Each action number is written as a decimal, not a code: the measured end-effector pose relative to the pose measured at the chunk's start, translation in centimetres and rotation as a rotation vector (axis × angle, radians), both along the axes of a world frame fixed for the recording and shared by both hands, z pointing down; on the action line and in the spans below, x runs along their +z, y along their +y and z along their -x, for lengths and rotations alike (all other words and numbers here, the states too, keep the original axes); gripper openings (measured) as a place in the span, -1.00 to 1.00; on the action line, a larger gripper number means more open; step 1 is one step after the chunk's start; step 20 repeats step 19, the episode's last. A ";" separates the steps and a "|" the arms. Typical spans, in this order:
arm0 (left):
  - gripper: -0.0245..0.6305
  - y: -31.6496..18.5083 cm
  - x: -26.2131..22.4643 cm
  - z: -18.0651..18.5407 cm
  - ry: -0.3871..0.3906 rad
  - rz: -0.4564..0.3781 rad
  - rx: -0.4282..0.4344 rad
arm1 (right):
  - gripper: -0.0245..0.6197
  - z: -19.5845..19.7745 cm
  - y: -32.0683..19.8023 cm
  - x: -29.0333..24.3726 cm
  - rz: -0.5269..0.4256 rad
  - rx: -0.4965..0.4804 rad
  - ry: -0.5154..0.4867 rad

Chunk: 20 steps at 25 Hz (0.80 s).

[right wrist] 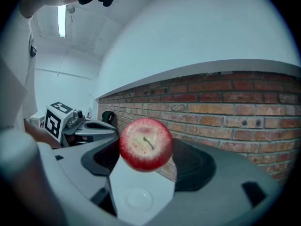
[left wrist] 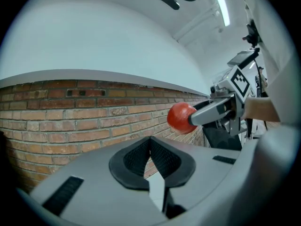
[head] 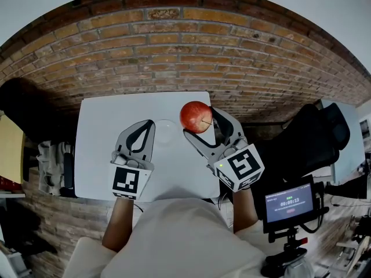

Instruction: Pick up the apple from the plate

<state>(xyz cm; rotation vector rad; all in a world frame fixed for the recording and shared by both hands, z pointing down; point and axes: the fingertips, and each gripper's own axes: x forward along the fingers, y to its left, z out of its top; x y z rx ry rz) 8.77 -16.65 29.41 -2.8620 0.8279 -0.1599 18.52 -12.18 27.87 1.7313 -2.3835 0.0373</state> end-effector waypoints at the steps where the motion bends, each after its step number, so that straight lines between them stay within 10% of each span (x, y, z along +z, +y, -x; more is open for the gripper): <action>1: -0.91 -0.1 0.0 0.0 -0.001 0.003 0.001 | 0.17 0.0 -0.1 -0.1 -0.003 0.001 -0.002; 20: -0.91 -0.6 0.5 0.6 -0.009 0.000 -0.020 | 0.17 0.5 -0.6 -0.6 -0.023 -0.021 -0.004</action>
